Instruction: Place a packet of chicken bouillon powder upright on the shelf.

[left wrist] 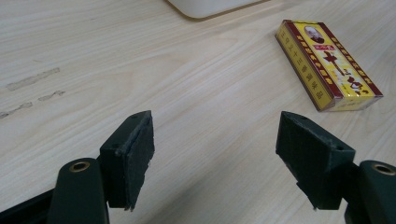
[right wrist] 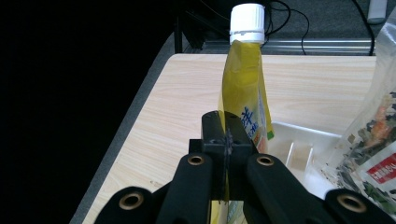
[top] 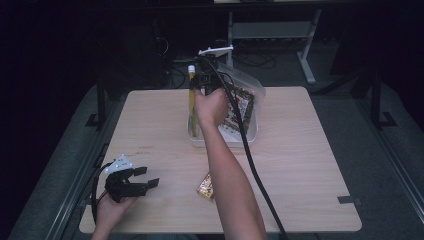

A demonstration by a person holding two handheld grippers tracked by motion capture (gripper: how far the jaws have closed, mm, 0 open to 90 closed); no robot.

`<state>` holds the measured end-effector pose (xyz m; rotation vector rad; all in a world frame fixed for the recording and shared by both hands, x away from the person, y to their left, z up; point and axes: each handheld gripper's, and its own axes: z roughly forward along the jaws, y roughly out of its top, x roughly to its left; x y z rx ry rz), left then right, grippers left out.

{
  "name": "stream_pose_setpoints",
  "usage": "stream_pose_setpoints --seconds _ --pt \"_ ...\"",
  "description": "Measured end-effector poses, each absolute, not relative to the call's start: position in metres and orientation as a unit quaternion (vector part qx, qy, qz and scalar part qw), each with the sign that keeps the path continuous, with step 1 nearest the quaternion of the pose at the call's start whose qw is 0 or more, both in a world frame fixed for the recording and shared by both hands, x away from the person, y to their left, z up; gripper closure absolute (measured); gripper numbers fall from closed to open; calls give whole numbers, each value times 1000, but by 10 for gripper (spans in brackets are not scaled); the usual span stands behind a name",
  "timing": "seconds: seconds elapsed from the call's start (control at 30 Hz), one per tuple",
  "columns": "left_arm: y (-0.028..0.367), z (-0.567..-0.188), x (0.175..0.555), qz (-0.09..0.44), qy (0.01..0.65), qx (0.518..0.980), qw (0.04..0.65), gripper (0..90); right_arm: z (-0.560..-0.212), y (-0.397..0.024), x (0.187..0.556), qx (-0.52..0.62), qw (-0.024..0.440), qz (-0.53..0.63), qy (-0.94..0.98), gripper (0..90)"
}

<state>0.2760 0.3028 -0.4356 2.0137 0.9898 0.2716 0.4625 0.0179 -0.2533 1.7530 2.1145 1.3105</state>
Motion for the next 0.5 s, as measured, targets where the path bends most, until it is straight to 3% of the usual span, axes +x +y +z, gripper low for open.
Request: stream_pose_setpoints --seconds 0.5 --pt "300 -435 276 108 391 809 425 273 -274 26 466 576 63 423 696 893"
